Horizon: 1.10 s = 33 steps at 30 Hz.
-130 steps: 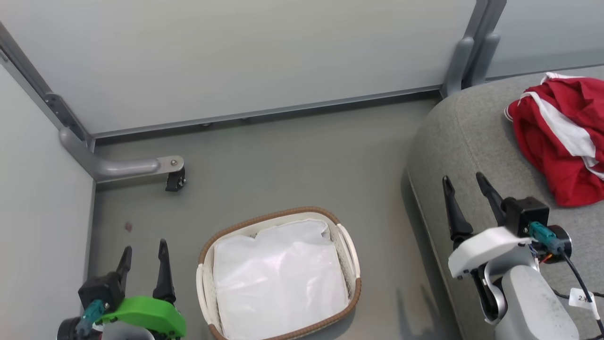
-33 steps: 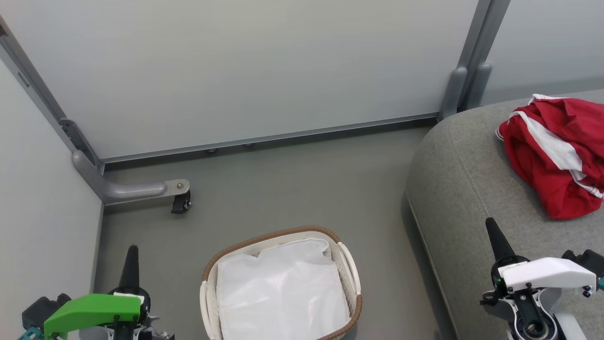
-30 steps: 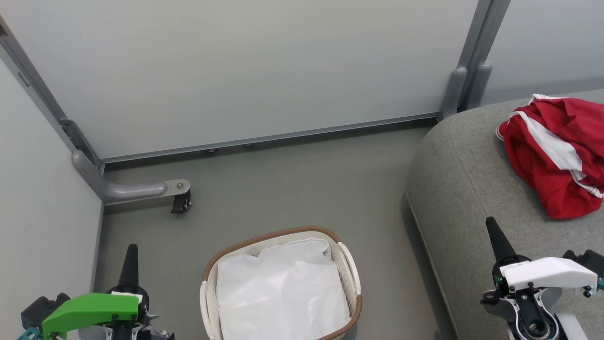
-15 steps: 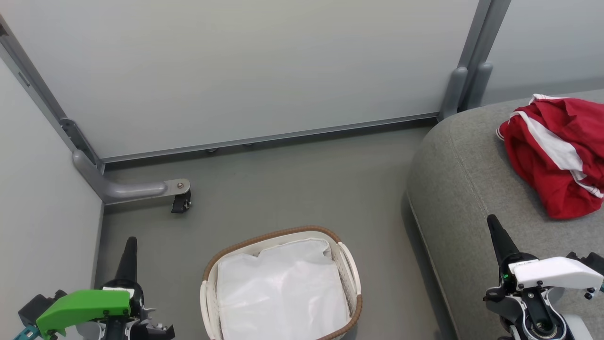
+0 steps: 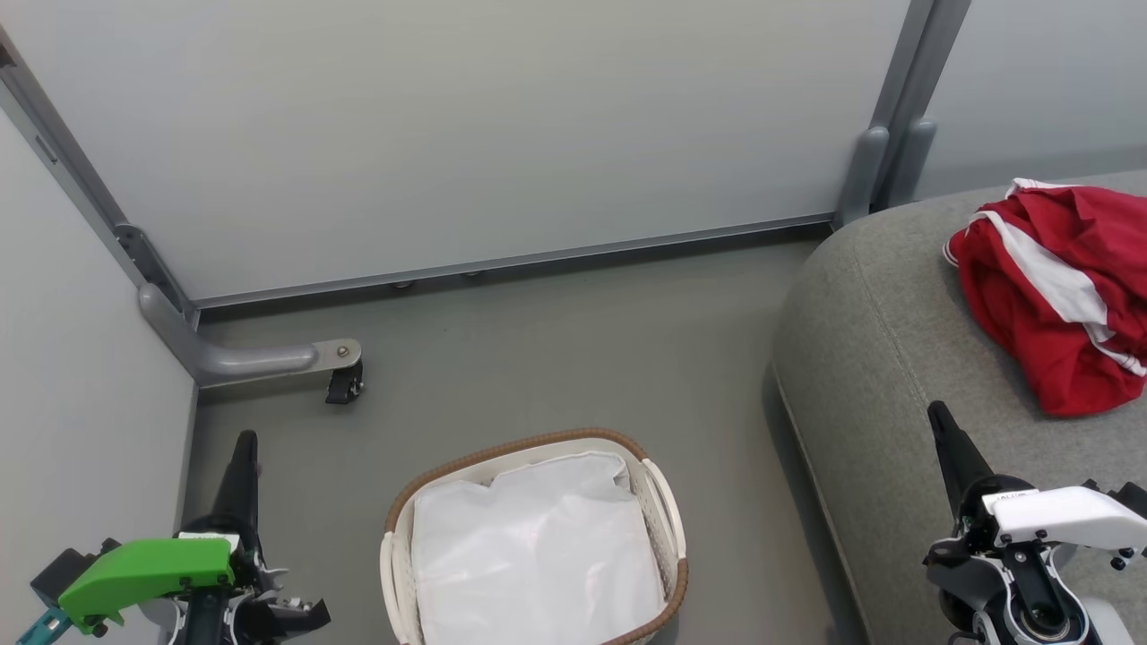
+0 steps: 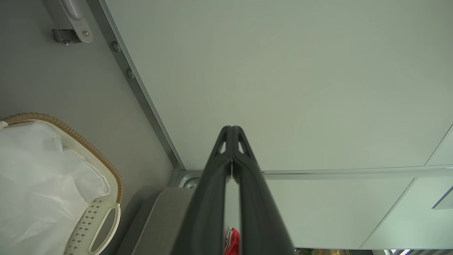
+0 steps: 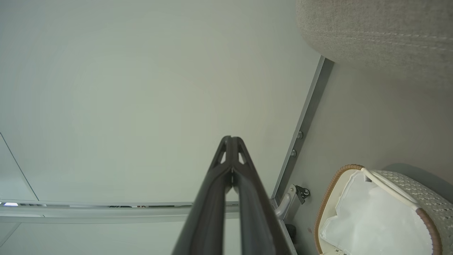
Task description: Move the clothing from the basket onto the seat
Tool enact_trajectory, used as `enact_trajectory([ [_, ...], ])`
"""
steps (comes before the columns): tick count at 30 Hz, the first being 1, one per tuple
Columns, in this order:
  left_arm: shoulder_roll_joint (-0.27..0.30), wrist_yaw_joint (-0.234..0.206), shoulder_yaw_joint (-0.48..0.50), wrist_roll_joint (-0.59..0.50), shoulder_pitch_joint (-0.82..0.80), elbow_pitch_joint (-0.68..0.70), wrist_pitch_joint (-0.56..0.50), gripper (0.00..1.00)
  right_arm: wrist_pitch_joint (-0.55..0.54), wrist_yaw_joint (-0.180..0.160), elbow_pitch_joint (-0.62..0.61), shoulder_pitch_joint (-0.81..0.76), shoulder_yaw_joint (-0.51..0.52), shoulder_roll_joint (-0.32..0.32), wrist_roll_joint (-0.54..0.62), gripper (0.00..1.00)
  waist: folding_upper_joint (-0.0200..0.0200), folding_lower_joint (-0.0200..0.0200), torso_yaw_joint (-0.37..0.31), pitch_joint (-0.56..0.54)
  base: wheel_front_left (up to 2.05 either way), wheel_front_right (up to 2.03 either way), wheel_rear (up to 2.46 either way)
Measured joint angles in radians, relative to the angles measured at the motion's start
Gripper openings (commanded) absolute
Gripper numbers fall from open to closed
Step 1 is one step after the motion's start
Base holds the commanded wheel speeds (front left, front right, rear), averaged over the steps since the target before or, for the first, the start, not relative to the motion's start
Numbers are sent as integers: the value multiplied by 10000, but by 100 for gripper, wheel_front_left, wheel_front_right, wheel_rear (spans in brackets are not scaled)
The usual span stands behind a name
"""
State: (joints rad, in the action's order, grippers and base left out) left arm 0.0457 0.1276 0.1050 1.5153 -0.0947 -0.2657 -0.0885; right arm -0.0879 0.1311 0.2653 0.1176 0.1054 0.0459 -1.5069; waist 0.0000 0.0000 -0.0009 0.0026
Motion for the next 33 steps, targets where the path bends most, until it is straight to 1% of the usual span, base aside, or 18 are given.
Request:
enact_trajectory([
  [14, 8, 0, 81, 945, -50, 205, -251, 0, -274, -4, -198, -38, 79, 10, -1028, 0, 0, 0, 9, 5, 0, 0, 0],
  [33, 10, 2, 84, 959, -81, 221, -255, 0, -274, -4, -209, -40, 81, 10, -1043, 0, 0, 0, 10, 5, 0, 0, 0],
])
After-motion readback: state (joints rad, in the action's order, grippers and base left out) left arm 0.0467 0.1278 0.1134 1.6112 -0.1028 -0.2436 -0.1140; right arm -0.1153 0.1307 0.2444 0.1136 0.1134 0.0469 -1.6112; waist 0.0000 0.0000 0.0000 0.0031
